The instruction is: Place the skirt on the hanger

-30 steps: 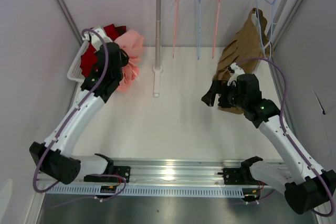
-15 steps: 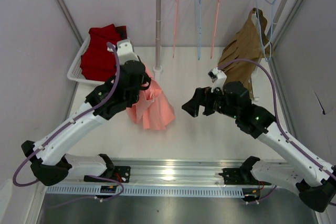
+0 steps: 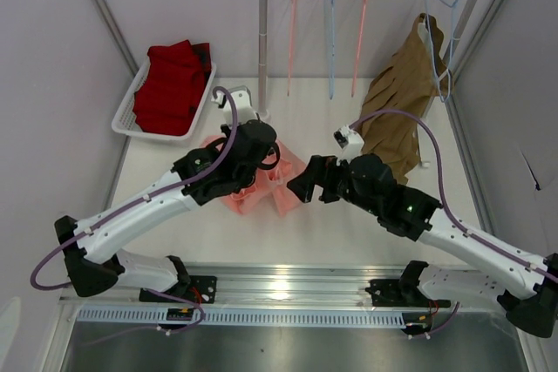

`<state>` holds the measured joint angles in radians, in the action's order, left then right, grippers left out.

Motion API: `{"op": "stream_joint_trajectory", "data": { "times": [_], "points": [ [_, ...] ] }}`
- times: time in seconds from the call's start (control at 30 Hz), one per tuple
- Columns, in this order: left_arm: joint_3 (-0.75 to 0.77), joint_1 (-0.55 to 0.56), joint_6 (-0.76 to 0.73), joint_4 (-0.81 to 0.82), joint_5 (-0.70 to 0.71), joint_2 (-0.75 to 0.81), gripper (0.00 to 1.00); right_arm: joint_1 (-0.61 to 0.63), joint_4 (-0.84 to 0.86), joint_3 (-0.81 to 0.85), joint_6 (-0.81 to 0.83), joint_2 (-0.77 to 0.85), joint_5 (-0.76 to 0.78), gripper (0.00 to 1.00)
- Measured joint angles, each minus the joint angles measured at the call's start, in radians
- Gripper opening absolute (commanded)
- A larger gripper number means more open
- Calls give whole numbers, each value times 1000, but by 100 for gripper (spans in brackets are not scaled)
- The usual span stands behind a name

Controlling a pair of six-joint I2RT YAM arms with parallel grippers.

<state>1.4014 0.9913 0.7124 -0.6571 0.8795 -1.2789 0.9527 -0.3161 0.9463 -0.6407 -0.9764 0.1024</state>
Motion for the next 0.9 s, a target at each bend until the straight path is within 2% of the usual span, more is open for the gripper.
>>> {"op": "stream_joint_trajectory", "data": {
  "times": [0.27,0.47,0.57,0.6,0.67,0.7,0.77,0.9],
  "points": [
    [-14,24,24,3,-10,-12,0,3,79,-18,-50,-116,74,97],
    [-39,25,32,4,-30,-12,0,3,144,-42,-92,-224,86,85],
    [-50,26,32,7,-43,-12,0,4,175,-42,-108,-262,85,69],
    [-55,26,32,9,-48,-12,0,5,182,-42,-113,-270,85,51],
    [-67,26,35,10,-54,-11,0,7,189,-46,-120,-274,91,33],
    [-73,26,38,12,-57,-10,0,7,192,-49,-123,-272,97,16],
    [-91,26,40,13,-67,-2,0,8,186,-51,-121,-267,113,0],
    [-122,27,40,11,-88,34,0,8,127,-51,-90,-209,159,0]
  ]
}}
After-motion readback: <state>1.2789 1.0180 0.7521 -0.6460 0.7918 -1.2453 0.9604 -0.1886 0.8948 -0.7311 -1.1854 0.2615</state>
